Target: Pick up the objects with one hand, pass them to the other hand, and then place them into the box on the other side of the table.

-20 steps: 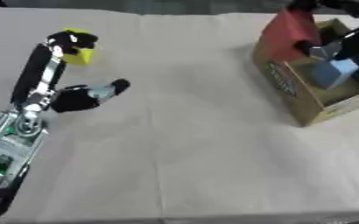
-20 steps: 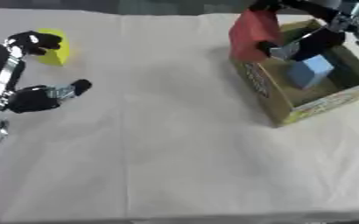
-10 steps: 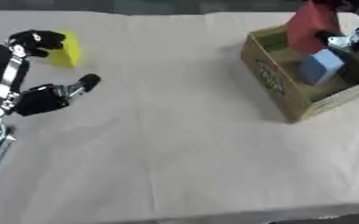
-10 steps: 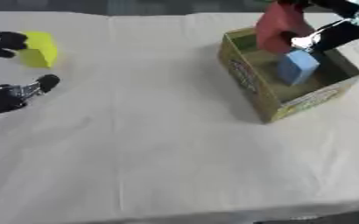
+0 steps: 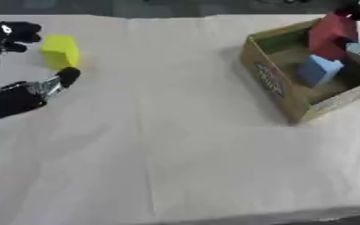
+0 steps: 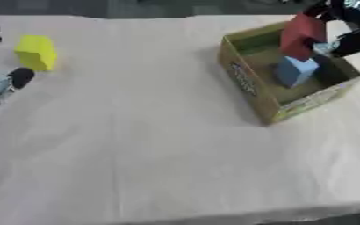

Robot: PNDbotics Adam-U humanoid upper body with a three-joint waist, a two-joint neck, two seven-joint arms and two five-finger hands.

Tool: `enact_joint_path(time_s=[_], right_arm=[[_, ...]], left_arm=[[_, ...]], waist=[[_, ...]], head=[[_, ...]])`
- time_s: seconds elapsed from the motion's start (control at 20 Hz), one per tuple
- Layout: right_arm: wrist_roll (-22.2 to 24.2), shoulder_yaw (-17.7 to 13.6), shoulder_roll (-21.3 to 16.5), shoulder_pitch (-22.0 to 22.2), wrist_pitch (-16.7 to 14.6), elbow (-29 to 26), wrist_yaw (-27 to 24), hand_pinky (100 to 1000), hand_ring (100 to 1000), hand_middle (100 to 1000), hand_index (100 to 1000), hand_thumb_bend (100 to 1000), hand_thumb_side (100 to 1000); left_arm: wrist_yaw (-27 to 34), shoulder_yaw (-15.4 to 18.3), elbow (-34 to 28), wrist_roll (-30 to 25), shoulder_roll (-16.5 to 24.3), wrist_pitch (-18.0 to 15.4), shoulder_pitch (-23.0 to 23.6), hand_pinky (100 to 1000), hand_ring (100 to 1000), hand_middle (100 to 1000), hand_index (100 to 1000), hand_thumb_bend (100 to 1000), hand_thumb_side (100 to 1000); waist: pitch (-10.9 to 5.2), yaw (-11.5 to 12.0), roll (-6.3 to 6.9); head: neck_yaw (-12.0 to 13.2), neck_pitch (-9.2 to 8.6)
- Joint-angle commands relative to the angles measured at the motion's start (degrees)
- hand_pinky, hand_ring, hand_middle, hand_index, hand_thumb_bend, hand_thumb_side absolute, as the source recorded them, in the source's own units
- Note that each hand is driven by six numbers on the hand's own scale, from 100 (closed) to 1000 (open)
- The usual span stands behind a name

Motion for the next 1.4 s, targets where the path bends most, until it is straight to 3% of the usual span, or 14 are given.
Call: enact_joint_path(time_s=[0.05, 0.4, 0.7, 0.95, 1.0, 1.15, 1.2, 1.4], right_arm=[[0.3, -1.1, -1.8, -1.1, -0.8, 3.5, 0.8, 920, 694, 353, 505, 100, 100], [-0.6, -0.3, -1.1, -2.0, -3.4, 9.1, 5.3, 909, 713, 379, 524, 100, 100], [-0.2, 0.9, -1.3, -2.9, -5.9, 11.3, 5.5, 918, 766, 458, 613, 100, 100], [-0.3, 1.3, -1.3, -3.0, -7.1, 12.3, 6.6, 933, 829, 625, 763, 100, 100], [-0.4, 1.3, -1.2, -3.0, -7.3, 12.4, 6.8, 950, 871, 748, 835, 100, 100], [-0.3, 1.2, -1.2, -2.9, -7.9, 12.3, 7.3, 992, 957, 971, 926, 100, 100], [-0.1, 1.2, -1.2, -2.8, -8.1, 12.3, 7.4, 1000, 979, 1000, 950, 100, 100], [1.0, 0.7, -1.4, -2.6, -8.6, 12.4, 7.8, 1000, 1000, 1000, 1000, 153, 325]], left_arm=[[0.9, 1.2, -2.2, 0.4, 1.6, 0.4, -0.5, 753, 746, 635, 781, 654, 550], [2.1, 2.3, -3.9, 2.7, 1.8, 0.8, 0.0, 748, 740, 627, 774, 639, 545], [2.2, 2.4, -4.1, 3.3, 1.5, 1.0, -0.1, 746, 738, 625, 772, 634, 543], [2.0, 2.5, -4.2, 3.6, 0.9, 1.0, -0.3, 745, 737, 622, 771, 630, 539], [1.9, 2.5, -4.2, 3.8, 0.8, 1.1, -0.3, 745, 737, 622, 770, 631, 537], [1.8, 2.5, -4.3, 4.0, 0.6, 1.1, -0.5, 745, 737, 622, 771, 631, 534], [1.8, 2.5, -4.3, 4.0, 0.5, 1.1, -0.5, 745, 737, 622, 771, 628, 531], [1.6, 2.6, -4.2, 4.2, 0.4, 1.3, -0.4, 746, 738, 622, 772, 622, 531]], waist=[[-0.59, 0.3, 0.79], [-0.24, 0.6, 0.86], [-0.08, 0.9, 0.88], [0.02, 1.1, 0.77], [0.04, 1.1, 0.74], [0.07, 1.1, 0.71], [0.08, 1.1, 0.72], [0.05, 1.0, 0.79]], head=[[-0.7, -0.93], [-2.3, -0.69], [-2.1, -0.68], [-1.9, -0.61], [-1.8, -0.56], [-1.8, -0.44], [-1.8, -0.42], [-1.6, -0.38]])
